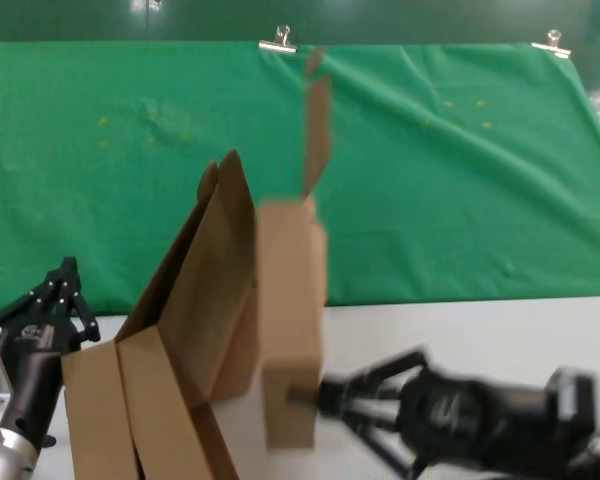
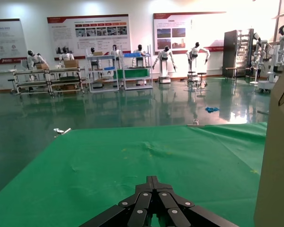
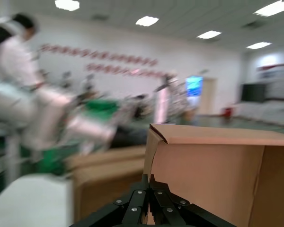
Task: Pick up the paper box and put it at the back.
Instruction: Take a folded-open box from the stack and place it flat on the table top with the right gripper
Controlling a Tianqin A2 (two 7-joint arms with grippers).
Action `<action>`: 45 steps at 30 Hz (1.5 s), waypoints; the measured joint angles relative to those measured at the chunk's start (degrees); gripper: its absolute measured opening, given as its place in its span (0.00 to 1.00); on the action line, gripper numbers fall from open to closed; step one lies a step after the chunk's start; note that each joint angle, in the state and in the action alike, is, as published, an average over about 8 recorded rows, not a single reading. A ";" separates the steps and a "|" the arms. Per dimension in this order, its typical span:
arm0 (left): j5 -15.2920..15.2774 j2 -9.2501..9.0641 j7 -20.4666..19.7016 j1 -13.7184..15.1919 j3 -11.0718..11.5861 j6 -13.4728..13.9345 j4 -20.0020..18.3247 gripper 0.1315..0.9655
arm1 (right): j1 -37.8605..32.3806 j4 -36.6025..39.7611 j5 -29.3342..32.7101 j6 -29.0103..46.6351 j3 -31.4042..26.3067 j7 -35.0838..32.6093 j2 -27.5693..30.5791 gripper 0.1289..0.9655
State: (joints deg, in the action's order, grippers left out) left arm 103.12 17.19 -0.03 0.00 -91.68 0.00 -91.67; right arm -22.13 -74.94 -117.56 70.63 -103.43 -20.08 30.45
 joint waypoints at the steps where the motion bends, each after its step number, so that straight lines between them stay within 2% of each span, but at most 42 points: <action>1: 0.00 0.00 -0.01 0.00 0.00 0.00 0.00 0.01 | 0.53 -0.94 -1.13 -0.96 1.36 1.12 0.21 0.03; 6: -0.01 0.00 -0.01 0.00 0.00 0.00 0.00 0.01 | 1.24 -3.06 -5.58 -7.33 7.80 7.74 1.05 0.03; 11: -0.02 0.00 0.00 0.00 0.00 0.00 0.00 0.01 | -2.79 2.00 -5.38 -13.49 11.19 8.97 1.20 0.03; 16: -0.02 0.00 0.00 0.00 0.00 0.00 0.00 0.01 | -9.90 12.25 -1.07 -17.94 11.25 2.55 0.86 0.03; 25: -0.02 0.00 0.00 0.00 0.00 0.00 0.00 0.01 | -25.96 34.51 12.81 -22.69 9.78 -18.55 -0.56 0.03; 31: -0.02 0.00 0.00 0.00 0.00 0.00 0.00 0.03 | -36.76 48.60 20.32 -23.34 5.90 -32.67 -1.53 0.03; 35: -0.02 0.00 0.01 0.00 0.00 0.00 0.00 0.04 | -42.62 56.50 23.75 -24.04 2.51 -39.20 -2.68 0.03; 39: -0.01 0.00 0.01 0.00 0.00 0.00 0.00 0.09 | -45.54 60.35 27.05 -25.24 -0.88 -39.84 -3.99 0.03; 45: -0.01 0.00 0.01 0.00 0.00 0.00 0.00 0.17 | -45.37 59.91 31.21 -27.67 -5.10 -32.60 -5.70 0.03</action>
State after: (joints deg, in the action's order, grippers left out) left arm 103.11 17.19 -0.03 0.00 -91.68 0.00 -91.67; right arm -67.50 -15.02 -86.35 42.96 -108.53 -52.68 24.74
